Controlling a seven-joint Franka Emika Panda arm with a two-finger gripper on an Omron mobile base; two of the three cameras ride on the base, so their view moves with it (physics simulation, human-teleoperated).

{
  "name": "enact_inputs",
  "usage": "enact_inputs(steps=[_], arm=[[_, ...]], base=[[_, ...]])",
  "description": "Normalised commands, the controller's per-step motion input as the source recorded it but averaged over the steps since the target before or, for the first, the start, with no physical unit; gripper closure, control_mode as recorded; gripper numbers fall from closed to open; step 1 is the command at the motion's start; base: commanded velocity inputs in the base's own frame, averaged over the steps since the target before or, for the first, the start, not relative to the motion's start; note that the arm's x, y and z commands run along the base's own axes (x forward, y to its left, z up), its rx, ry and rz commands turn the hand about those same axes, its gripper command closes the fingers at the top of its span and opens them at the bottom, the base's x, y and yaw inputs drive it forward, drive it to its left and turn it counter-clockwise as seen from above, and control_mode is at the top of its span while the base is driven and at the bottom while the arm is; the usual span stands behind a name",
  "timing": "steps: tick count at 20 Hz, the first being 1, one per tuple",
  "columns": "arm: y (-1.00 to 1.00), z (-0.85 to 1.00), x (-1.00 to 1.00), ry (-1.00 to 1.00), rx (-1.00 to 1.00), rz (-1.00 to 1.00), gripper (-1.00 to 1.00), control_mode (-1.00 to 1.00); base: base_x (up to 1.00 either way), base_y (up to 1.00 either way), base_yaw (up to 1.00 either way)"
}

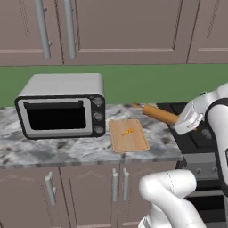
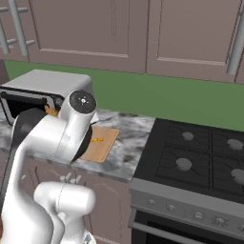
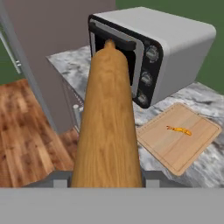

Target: Open the cabinet, retrieve the rolling pin, and place it next to the meat on the cutting board to prepare for tenderizing.

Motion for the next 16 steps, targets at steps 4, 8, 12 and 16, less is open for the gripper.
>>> enact_inputs(steps=[4, 8, 12, 16], arm=[[-0.07, -0.50, 0.24, 0.00, -0.03, 0.08, 1.00, -1.00], [-0.13, -0.46, 0.34, 0.00, -0.06, 0.10, 1.00, -1.00], [-0.10, -0.34, 0.54, 0.05, -0.08, 0.07, 1.00, -1.00], [-0.11, -0.28, 0.46, 0.02, -0.02, 0.07, 1.00, -1.00]], base=[[0.00, 0.00, 0.00], [0.00, 0.00, 0.00], [0.00, 0.00, 0.00], [0.00, 0.00, 0.00]])
